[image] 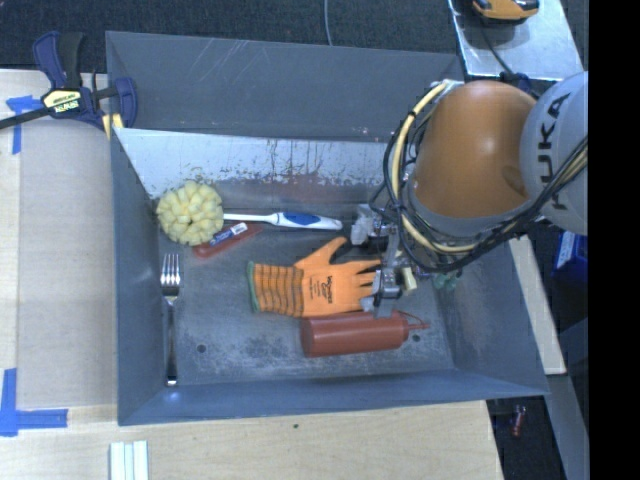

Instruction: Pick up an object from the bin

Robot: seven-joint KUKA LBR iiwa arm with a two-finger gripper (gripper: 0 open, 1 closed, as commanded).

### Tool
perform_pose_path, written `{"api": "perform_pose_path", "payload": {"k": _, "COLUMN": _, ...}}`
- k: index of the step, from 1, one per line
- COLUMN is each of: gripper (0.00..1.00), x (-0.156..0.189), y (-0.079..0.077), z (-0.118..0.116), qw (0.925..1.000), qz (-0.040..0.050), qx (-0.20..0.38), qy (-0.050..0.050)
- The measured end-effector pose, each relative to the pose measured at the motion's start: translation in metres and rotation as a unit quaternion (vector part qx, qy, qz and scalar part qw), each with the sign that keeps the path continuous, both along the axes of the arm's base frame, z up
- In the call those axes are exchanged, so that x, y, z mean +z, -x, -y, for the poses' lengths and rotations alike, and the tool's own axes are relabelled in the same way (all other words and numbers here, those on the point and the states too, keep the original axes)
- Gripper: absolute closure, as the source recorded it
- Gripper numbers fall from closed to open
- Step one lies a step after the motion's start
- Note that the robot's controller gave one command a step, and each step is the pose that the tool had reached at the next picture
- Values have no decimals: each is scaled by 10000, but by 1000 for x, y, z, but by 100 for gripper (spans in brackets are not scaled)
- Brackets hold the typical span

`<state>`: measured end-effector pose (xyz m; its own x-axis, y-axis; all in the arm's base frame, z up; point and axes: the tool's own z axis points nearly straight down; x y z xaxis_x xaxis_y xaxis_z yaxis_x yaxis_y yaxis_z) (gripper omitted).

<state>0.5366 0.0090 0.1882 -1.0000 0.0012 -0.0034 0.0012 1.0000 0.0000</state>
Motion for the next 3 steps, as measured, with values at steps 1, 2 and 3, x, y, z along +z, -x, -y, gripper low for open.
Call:
{"api": "perform_pose_path", "payload": {"k": 1, "gripper": 0, "x": 0, "y": 0, "z": 0, "qw": 10000, "qz": 0, "qx": 0, "qy": 0}}
{"api": "perform_pose_path", "payload": {"k": 2, "gripper": 0, "x": -13, "y": -5, "z": -3, "qw": 9999, "qz": 0, "qx": 166, "qy": 2}}
{"api": "perform_pose_path", "payload": {"k": 3, "gripper": 0, "x": -30, "y": 1, "z": 0, "qw": 9968, "qz": 3, "qx": -795, "qy": -3}}
